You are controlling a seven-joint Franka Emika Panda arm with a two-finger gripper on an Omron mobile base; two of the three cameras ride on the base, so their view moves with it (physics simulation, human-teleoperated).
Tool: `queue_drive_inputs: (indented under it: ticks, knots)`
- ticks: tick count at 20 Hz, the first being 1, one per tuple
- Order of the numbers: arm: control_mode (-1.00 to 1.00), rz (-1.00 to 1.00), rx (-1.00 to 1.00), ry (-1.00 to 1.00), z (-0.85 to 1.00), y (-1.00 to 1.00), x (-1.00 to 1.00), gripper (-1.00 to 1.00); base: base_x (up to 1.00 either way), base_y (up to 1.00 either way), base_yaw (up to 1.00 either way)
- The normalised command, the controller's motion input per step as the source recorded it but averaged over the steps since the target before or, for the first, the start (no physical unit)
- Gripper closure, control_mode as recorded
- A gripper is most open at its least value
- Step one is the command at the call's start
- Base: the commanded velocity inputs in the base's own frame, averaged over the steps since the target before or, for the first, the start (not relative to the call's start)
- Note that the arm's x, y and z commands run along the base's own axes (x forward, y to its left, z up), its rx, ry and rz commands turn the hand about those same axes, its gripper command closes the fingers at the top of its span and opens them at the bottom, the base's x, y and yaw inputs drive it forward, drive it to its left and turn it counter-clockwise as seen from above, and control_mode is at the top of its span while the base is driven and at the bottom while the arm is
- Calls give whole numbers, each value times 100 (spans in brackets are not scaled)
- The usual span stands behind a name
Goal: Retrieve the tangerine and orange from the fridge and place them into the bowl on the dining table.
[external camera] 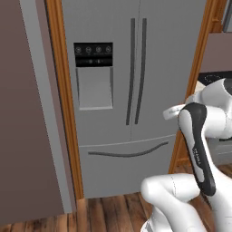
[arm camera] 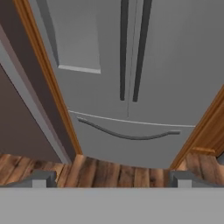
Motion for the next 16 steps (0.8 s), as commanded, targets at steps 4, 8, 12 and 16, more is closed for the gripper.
queue_drive_inputs:
  ticks: [4,8,12,16]
  knots:
    - [-100,0,0,-11,0,0,67,-100,0,0,0]
    - [-100,0,0,-17,0,0,62,-100,0,0,0]
    - [-100,0,0,-16,0,0,66,-100,0,0,0]
    - [-100,0,0,-8,0,0,62,-100,0,0,0]
